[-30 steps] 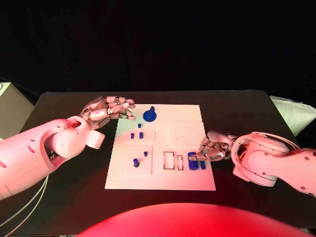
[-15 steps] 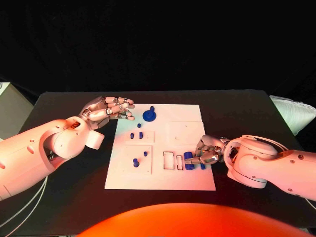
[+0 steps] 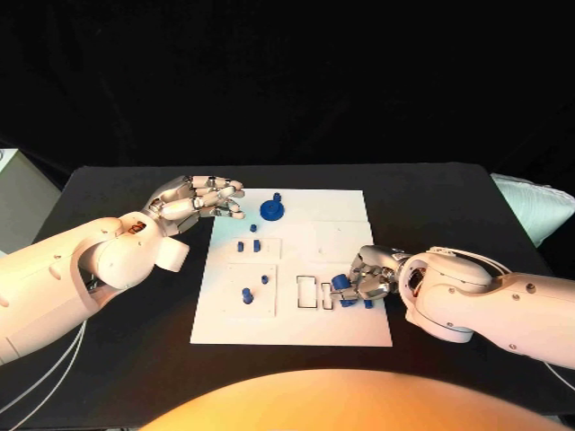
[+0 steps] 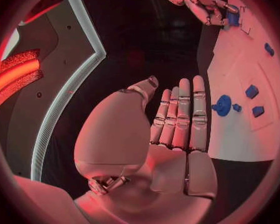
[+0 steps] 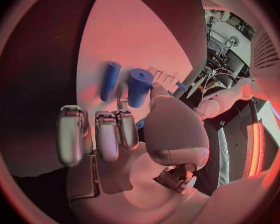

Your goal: Assemble the parts on the task board

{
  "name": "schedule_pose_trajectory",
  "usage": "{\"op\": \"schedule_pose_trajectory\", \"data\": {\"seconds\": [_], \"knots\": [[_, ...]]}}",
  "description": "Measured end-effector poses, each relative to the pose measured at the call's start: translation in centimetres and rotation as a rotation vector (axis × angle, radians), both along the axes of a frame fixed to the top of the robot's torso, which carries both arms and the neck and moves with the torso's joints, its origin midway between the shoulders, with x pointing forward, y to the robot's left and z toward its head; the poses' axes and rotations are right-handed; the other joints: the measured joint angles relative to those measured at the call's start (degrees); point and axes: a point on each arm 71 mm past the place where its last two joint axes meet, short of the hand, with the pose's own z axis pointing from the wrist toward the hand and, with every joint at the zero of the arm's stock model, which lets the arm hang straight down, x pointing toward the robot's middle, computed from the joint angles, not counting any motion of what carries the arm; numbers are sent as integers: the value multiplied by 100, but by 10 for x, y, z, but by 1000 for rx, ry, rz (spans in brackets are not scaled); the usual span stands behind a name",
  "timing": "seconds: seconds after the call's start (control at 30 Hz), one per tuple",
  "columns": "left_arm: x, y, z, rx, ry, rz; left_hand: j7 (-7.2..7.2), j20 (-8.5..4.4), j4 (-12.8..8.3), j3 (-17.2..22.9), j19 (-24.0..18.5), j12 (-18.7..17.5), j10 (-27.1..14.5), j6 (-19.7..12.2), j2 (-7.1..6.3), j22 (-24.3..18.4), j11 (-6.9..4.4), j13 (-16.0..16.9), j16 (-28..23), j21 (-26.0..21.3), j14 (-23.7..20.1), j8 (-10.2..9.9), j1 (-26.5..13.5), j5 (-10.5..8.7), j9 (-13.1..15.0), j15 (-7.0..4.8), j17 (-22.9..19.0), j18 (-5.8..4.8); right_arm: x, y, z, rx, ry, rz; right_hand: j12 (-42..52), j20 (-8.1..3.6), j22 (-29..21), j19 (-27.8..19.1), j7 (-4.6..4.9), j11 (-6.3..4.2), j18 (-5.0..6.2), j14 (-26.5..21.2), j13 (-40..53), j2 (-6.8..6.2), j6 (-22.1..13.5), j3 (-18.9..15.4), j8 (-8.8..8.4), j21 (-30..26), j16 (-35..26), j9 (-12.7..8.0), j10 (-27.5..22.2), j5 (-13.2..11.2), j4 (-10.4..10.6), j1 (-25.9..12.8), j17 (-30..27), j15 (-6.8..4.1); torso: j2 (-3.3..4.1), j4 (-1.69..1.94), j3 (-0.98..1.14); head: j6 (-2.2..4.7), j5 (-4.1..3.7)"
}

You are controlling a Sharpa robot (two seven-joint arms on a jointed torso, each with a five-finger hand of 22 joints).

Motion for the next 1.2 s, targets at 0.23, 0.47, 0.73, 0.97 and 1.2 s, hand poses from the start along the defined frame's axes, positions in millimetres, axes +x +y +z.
{"op": "schedule_pose_trajectory", "data": {"seconds": [0.23,0.47,0.73,0.97,1.2], "knots": [[0,0,0,0,1,-1,0,13,0,0,13,0,0,0,0,-5,0,0,-23,0,0,0,0,0,0,0,6,0,-2,3,0,15,-13,-3,-22,0,0,0,81,2,0,0,4,-86,-95,60,-3,35,33,132,-1,883,-5,600,0,2,1,1,-5,0,-2],[0,0,0,0,3,-4,0,22,0,0,22,0,0,0,0,-7,0,-1,-23,0,0,0,0,0,0,0,8,1,-2,3,1,29,-17,-19,-22,0,1,0,104,22,0,1,4,-257,-118,242,-87,35,33,125,-1,1187,143,913,0,4,3,4,-7,0,1],[0,0,0,1,4,-6,0,22,0,0,22,0,0,0,0,-6,0,-1,-23,0,0,0,0,0,0,0,7,1,-5,2,9,78,-11,-58,-22,0,4,0,5,22,0,1,3,-264,-143,542,-176,67,33,-1698,-1,1407,64,1053,-1,3,6,4,-9,0,18],[0,-1,-1,0,7,-10,0,22,0,0,21,0,0,0,-1,-12,0,-2,-23,0,0,0,0,0,0,0,14,1,0,10,29,153,19,-81,-22,0,3,0,34,22,0,1,2,-216,-107,667,-165,102,55,-1698,-2,1450,30,1005,-1,3,6,10,-10,0,6],[0,-3,-1,-2,8,-15,0,21,0,0,21,0,0,0,-1,-11,0,-2,-23,0,0,0,0,0,0,0,14,1,0,30,31,206,84,-63,-22,1,3,0,33,20,0,1,1,-181,-107,743,-165,102,55,-1698,0,1386,38,966,-1,3,15,18,-13,0,5]]}}
